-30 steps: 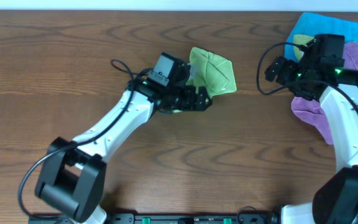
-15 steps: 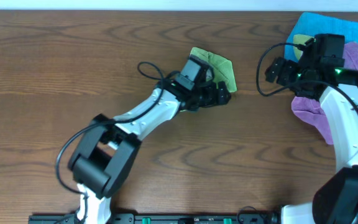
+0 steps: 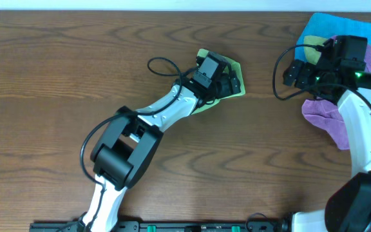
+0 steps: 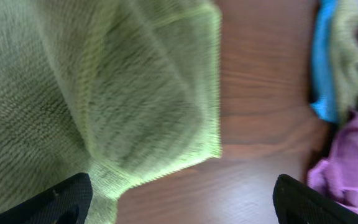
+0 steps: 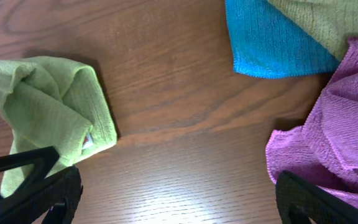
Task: Fold the cloth
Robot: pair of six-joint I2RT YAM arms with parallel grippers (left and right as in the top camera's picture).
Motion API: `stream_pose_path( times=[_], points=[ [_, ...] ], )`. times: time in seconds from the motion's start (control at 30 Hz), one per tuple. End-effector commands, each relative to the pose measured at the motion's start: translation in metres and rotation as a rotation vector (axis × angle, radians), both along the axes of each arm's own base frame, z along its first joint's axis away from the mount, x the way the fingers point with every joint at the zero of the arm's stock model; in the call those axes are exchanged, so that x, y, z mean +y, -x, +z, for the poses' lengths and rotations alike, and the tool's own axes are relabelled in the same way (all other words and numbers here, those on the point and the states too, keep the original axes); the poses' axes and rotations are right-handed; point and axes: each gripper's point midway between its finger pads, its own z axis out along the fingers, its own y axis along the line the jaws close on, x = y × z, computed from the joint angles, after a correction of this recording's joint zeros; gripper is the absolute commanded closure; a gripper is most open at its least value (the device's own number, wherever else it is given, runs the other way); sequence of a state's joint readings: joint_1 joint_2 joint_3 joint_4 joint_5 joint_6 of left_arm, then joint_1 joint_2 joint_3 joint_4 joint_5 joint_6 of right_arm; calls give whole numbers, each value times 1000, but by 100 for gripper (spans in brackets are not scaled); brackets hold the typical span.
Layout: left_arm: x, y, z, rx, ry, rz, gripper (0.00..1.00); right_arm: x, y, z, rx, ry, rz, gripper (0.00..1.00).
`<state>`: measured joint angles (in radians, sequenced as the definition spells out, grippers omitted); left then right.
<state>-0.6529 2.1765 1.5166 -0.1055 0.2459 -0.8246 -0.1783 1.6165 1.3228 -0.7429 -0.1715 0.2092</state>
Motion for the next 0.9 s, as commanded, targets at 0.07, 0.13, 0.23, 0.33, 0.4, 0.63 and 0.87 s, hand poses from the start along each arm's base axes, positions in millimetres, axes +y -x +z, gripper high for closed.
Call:
stream_pose_path(
  times=[0.07,0.13,0.23,0.33,0.4,0.63,0.87],
  points=[
    [-4,-2,-8,15,-5,25,7,-14,0,4,-17,26,-8,1],
    [-1,-5,-9,5,-18,40,12,-19,0,4,-19,27,-18,1],
    [5,-10,-10,-18,-45,70,16,-24,0,5,-22,27,-32,1],
    [6,-14,-9,-34,-53,85,52,-27,0,5,-22,27,-38,1],
    [9,-16,-9,-42,-63,95,53,-27,1,5,-21,27,-39,1],
    [16,-23,-11,-70,-96,134,45,-27,1,5,-21,27,-39,1],
    [24,-32,-10,-113,-130,183,65,-27,1,4,-19,26,-39,1]
  ],
)
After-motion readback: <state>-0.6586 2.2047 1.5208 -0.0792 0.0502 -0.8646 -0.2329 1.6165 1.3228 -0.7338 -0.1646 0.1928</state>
